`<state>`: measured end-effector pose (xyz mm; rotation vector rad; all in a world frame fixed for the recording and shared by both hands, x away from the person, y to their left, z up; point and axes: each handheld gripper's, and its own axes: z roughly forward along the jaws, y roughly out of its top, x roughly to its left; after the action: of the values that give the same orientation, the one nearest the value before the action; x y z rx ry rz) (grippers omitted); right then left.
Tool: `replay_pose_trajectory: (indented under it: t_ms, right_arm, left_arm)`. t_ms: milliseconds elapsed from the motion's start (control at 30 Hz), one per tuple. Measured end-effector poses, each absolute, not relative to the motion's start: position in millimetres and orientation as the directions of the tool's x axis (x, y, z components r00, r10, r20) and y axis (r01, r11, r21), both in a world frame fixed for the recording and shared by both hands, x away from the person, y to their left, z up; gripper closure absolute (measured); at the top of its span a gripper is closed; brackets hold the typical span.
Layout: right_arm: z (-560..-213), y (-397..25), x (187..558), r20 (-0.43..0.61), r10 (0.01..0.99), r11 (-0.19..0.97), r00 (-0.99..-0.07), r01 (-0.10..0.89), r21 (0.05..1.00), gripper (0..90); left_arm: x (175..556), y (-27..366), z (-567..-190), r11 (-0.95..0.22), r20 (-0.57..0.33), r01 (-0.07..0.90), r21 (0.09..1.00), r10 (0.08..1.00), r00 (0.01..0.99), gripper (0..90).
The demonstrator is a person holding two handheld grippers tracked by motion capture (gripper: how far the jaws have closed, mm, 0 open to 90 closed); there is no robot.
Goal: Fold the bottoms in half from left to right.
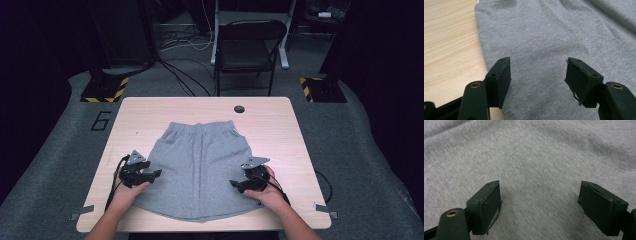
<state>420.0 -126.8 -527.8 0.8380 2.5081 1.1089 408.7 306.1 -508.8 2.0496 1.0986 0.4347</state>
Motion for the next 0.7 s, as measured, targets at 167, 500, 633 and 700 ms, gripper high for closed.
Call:
replay_pose_trajectory:
  t_ms: [167,500,633,700]
  right_arm:
    - [-527.8,-127.0,420.3,-0.019,0.604,0.542,-0.797,0.392,0.743,17.3]
    - [-527.8,-127.0,420.3,-0.019,0.604,0.542,-0.797,0.393,0.743,17.3]
    - [-527.8,-127.0,420.3,-0.019,0.604,0.542,-0.797,0.393,0.743,17.3]
    - [-527.8,-127.0,420.3,-0.019,0.604,0.542,-0.797,0.393,0.743,17.3]
  left_arm:
    - [408.2,308.0,-507.8,-0.343,-0.053,0.568,0.749,0.822,0.566,36.6]
    - [404.2,324.0,-499.6,-0.272,-0.064,0.574,0.773,0.865,0.497,38.2]
    - [405.8,332.9,-501.8,-0.243,-0.081,0.606,0.757,0.886,0.456,41.2]
    - [406.5,336.3,-503.6,-0.231,-0.095,0.621,0.749,0.891,0.445,44.3]
